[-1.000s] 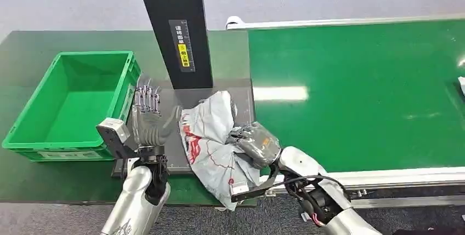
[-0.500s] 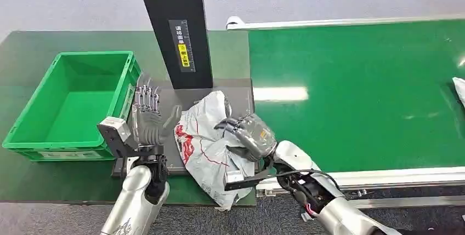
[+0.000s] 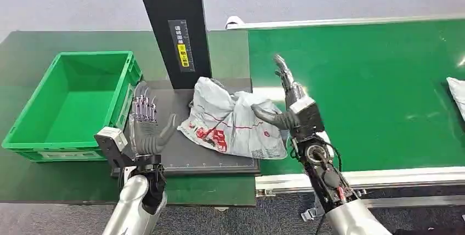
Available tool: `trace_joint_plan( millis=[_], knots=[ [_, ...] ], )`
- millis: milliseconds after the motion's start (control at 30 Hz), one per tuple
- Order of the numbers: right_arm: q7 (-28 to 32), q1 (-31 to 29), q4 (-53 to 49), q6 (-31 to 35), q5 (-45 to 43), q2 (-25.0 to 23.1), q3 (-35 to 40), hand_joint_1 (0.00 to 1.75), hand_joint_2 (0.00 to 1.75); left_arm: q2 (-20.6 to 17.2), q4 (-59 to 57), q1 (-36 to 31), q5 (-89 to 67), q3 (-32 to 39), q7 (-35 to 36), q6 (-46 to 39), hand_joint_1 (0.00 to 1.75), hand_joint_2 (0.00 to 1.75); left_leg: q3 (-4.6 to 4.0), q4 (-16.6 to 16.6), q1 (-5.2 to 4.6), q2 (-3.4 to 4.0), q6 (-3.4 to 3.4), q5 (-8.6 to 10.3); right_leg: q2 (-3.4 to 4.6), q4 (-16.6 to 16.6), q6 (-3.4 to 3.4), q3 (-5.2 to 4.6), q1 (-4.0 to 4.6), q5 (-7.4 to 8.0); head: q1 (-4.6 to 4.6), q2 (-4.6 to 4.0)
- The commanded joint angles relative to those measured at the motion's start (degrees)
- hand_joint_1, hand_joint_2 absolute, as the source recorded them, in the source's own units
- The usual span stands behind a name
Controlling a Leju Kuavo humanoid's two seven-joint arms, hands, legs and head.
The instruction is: Moved the parcel from conveyor to table for the left to box.
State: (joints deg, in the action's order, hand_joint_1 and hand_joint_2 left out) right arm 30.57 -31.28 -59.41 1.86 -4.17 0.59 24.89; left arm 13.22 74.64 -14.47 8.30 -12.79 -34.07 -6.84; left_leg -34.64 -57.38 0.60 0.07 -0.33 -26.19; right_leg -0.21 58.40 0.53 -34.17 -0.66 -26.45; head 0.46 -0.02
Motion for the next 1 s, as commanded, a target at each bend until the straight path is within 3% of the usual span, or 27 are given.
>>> trace_joint_plan(
  millis=[33, 200, 600, 733, 900, 1000],
  knots=[
    [-6.7, -0.1, 6.0, -15.6, -7.8, -1.9, -8.7, 0.0, 1.75, -2.2, -4.4, -1.5, -7.1, -5.8, 2.6, 1.0, 0.0, 1.75, 0.15, 0.1, -0.01, -0.07, 0.02, 0.01, -0.05, -0.1, -0.01, 0.17, -0.01, -0.01, 0.0, 0.0],
    [-6.8, -0.7, 8.0, -17.9, -7.0, -2.6, -8.9, 0.0, 1.75, -4.1, -8.0, -2.9, -20.8, -11.8, 5.6, 1.2, 0.0, 1.75, 0.23, 0.2, -0.02, -0.06, 0.02, 0.02, -0.06, -0.2, -0.02, 0.26, -0.02, 0.0, 0.02, 0.0],
    [-7.0, -1.0, 8.3, -18.1, -6.7, -2.8, -9.1, 0.0, 1.75, -3.7, -8.3, -2.8, -21.6, -11.4, 6.0, 1.7, 0.0, 1.75, 0.14, 0.1, -0.02, 0.04, 0.02, -0.01, 0.04, -0.1, -0.02, 0.13, -0.02, 0.0, 0.0, 0.0],
    [-5.9, -1.1, 9.0, -18.5, -5.0, -3.5, -9.6, 0.0, 1.75, -3.0, -12.5, -4.0, -33.2, -14.1, 10.2, -1.6, 0.0, 1.75, 0.16, 0.1, -0.01, -0.01, 0.02, 0.0, 0.01, -0.1, -0.02, 0.17, -0.01, 0.0, 0.02, 0.0],
    [-1.4, 0.7, 4.0, -14.6, -2.9, -4.3, -13.0, 0.0, 1.75, -1.4, -13.5, -4.3, -38.1, -13.9, 8.3, 0.0, 0.0, 1.75, 0.2, 0.1, -0.02, -0.06, 0.01, 0.0, -0.04, -0.1, -0.03, 0.22, -0.02, -0.02, 0.0, 0.0],
    [-0.4, 3.4, -5.7, -10.4, 0.8, -3.6, -14.1, 0.0, 1.75, 0.5, -12.8, -4.4, -35.0, -11.7, 6.2, 3.8, 0.0, 1.75, 0.02, 0.0, -0.02, -0.07, 0.01, 0.0, -0.05, 0.0, -0.02, 0.04, -0.02, -0.03, 0.0, 0.0]
  ],
)
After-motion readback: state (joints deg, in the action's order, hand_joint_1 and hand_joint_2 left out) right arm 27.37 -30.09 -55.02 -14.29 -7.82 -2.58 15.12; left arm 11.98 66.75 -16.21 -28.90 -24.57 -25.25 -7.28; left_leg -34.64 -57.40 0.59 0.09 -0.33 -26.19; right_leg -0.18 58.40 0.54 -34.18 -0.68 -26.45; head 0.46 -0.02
